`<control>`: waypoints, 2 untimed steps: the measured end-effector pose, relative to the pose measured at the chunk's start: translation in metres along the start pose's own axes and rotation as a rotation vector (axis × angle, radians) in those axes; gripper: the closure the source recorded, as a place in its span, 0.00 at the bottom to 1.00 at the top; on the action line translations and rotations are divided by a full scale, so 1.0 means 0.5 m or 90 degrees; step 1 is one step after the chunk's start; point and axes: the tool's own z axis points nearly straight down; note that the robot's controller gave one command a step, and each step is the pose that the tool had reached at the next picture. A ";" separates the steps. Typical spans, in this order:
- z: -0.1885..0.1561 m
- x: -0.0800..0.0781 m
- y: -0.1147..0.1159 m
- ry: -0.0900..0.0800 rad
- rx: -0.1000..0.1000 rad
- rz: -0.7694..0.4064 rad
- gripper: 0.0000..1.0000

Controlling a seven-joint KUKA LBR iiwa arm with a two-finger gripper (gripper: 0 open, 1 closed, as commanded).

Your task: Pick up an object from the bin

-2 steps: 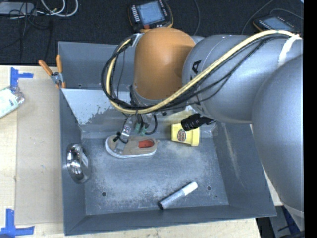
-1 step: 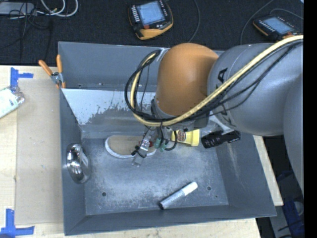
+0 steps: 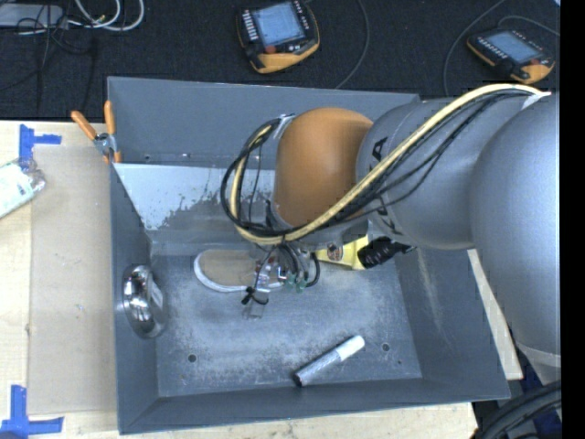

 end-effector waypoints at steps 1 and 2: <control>0.170 -0.056 -0.018 -0.003 -0.001 0.063 0.00; 0.148 -0.107 -0.110 -0.005 -0.001 -0.315 0.00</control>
Offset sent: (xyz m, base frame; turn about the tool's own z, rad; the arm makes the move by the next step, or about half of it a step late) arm 0.0232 -0.0157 -0.0841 0.0995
